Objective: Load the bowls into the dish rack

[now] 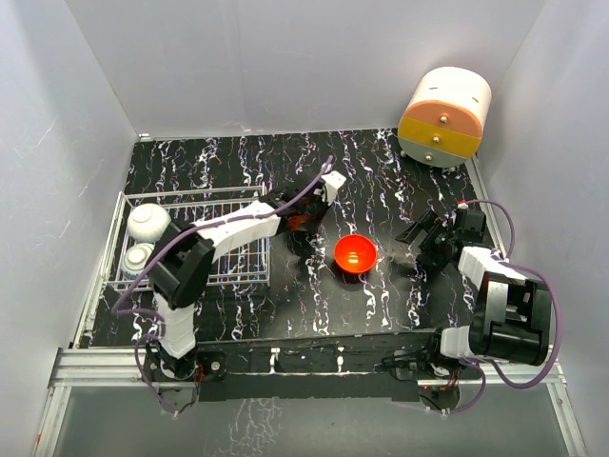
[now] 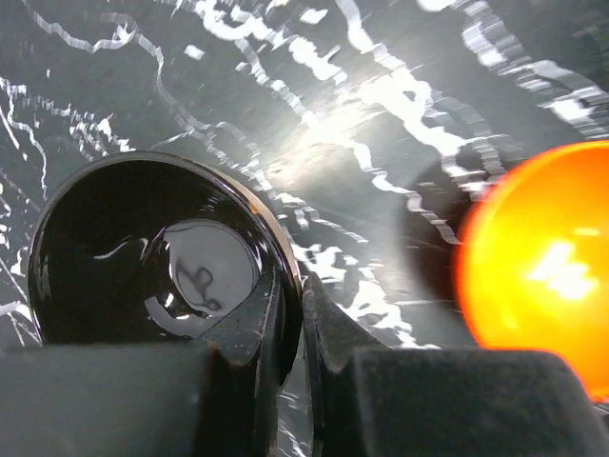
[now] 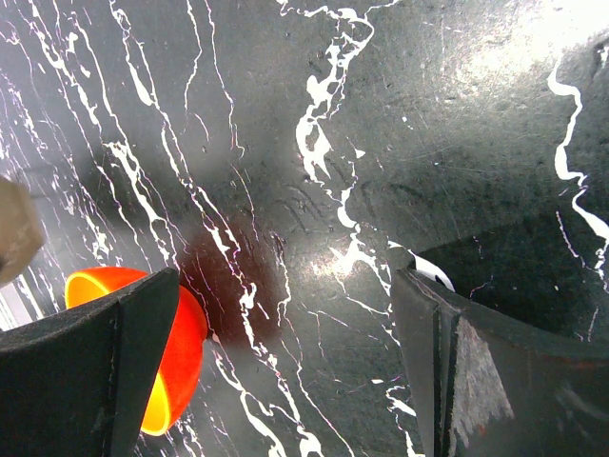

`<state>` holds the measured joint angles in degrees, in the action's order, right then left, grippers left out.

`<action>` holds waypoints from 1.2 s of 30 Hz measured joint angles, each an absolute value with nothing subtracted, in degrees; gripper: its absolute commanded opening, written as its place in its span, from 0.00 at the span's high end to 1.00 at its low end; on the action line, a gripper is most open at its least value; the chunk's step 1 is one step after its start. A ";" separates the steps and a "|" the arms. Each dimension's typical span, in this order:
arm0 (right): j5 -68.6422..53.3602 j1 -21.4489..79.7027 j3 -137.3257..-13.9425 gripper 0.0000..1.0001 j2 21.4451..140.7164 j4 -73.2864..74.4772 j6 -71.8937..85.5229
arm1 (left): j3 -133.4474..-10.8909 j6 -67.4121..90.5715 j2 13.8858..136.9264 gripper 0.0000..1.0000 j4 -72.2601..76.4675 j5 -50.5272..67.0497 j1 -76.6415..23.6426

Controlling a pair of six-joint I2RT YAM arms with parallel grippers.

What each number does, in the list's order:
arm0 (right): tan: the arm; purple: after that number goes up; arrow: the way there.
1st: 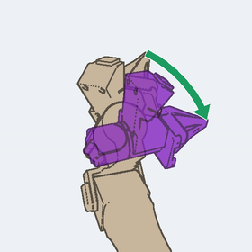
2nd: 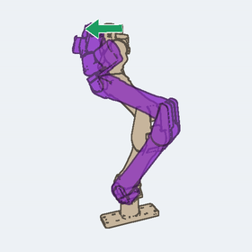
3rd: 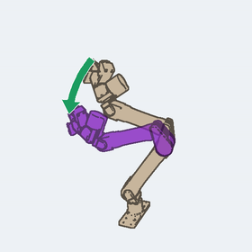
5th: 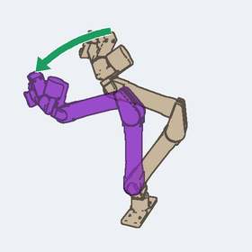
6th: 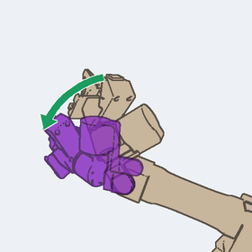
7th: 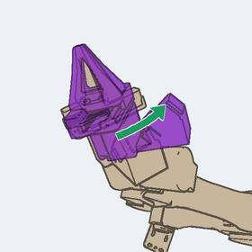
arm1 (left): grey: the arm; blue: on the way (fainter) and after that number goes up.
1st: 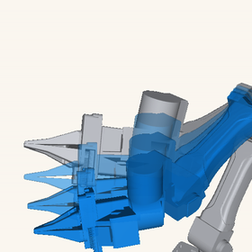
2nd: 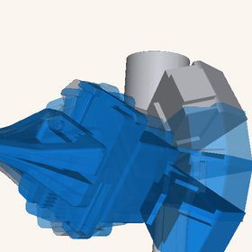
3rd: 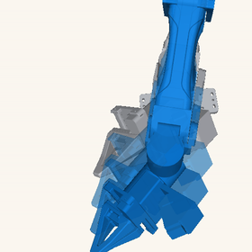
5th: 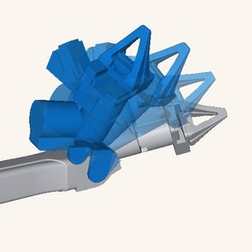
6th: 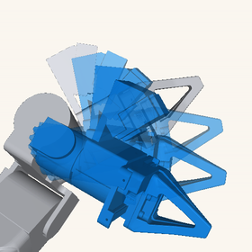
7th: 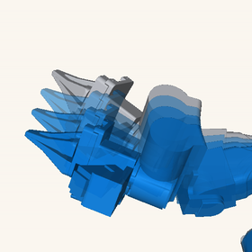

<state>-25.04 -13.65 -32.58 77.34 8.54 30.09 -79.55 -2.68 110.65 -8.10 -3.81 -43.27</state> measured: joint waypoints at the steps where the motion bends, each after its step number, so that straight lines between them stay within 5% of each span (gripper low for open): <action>1: -25.02 -13.65 -32.58 0.02 77.34 8.54 30.09 | -79.55 -1.69 108.92 1.00 -8.51 -2.48 -43.53; 10: -25.02 -13.65 -32.58 0.02 77.28 8.60 30.06 | -78.13 12.88 85.19 1.00 0.08 12.95 -40.38; 16: -24.69 -13.65 -32.58 0.02 76.84 9.39 29.91 | -60.69 32.84 71.33 1.00 17.21 24.77 -18.13; 28: -24.14 -13.67 -32.58 0.02 76.40 10.24 29.87 | -30.09 68.99 70.94 1.00 45.87 34.79 1.28; 36: -23.97 -13.67 -32.58 0.02 76.31 10.41 29.87 | -25.67 82.30 79.11 1.00 63.33 37.04 3.05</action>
